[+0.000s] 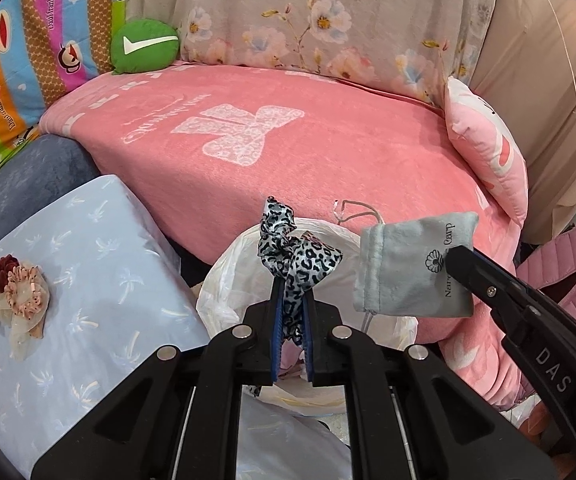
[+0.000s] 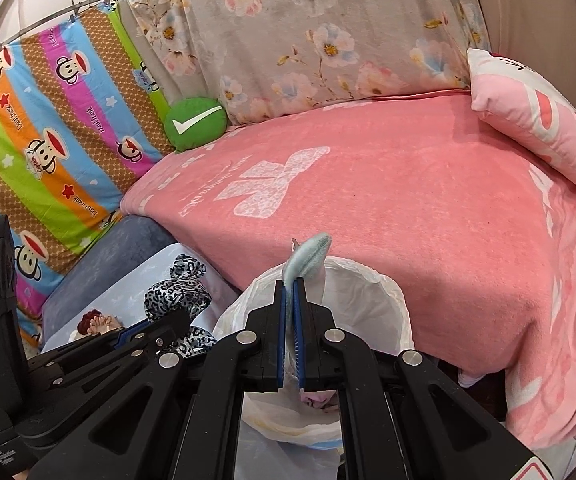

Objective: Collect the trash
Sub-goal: 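Carry both items over the bin and open both tools to release them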

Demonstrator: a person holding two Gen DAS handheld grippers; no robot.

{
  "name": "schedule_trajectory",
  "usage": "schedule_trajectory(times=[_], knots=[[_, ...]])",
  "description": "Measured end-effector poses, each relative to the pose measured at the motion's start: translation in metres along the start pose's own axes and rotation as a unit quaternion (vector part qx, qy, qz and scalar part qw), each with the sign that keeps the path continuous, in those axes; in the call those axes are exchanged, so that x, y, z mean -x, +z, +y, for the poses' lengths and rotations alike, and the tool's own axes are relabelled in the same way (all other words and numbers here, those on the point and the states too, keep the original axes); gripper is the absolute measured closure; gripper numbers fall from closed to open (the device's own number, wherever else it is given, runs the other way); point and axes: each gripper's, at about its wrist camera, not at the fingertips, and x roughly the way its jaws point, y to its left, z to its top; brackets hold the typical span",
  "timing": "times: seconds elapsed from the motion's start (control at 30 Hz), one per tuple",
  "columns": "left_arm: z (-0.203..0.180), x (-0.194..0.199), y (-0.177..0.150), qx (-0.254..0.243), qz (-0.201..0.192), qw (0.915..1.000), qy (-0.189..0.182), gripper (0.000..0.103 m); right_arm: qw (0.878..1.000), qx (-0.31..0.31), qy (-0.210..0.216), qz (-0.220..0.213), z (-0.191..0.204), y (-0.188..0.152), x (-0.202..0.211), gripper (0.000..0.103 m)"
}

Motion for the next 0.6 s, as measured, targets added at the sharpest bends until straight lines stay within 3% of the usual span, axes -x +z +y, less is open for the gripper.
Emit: schedule_trajectory(times=[0.07,0.1,0.17,0.2,0.23,0.3,0.43,0.6], knots=[[0.001,-0.001,-0.001,0.001,0.0,1.0,-0.001,0.092,1.0,0.0,0.0,0.001,0.0,0.0,-0.001,0.099],[0.001,-0.001,-0.001,0.003,-0.001,1.0,-0.001,0.084,1.0,0.001,0.0,0.002,0.001,-0.001,-0.002,0.099],[0.002,0.0,-0.002,0.008,-0.004,1.0,0.002,0.059,1.0,0.004,-0.001,0.004,0.003,-0.003,-0.004,0.096],[0.003,0.001,-0.002,0.011,-0.009,0.9999,0.009,0.037,1.0,0.006,-0.002,0.004,0.003,-0.003,-0.004,0.093],[0.004,0.002,-0.001,0.015,-0.016,0.9996,0.018,0.025,1.0,0.007,-0.006,0.002,0.004,-0.003,-0.005,0.093],[0.007,0.006,-0.001,0.017,-0.03,0.999,0.028,0.024,1.0,0.01,-0.01,-0.001,0.005,-0.003,-0.005,0.089],[0.014,0.006,0.0,0.023,-0.027,0.9986,0.039,0.024,1.0,0.008,-0.013,-0.007,0.006,-0.004,-0.004,0.07],[0.021,0.009,-0.003,0.033,-0.03,0.9979,0.047,0.024,1.0,0.014,-0.011,-0.005,0.012,-0.005,-0.006,0.066]])
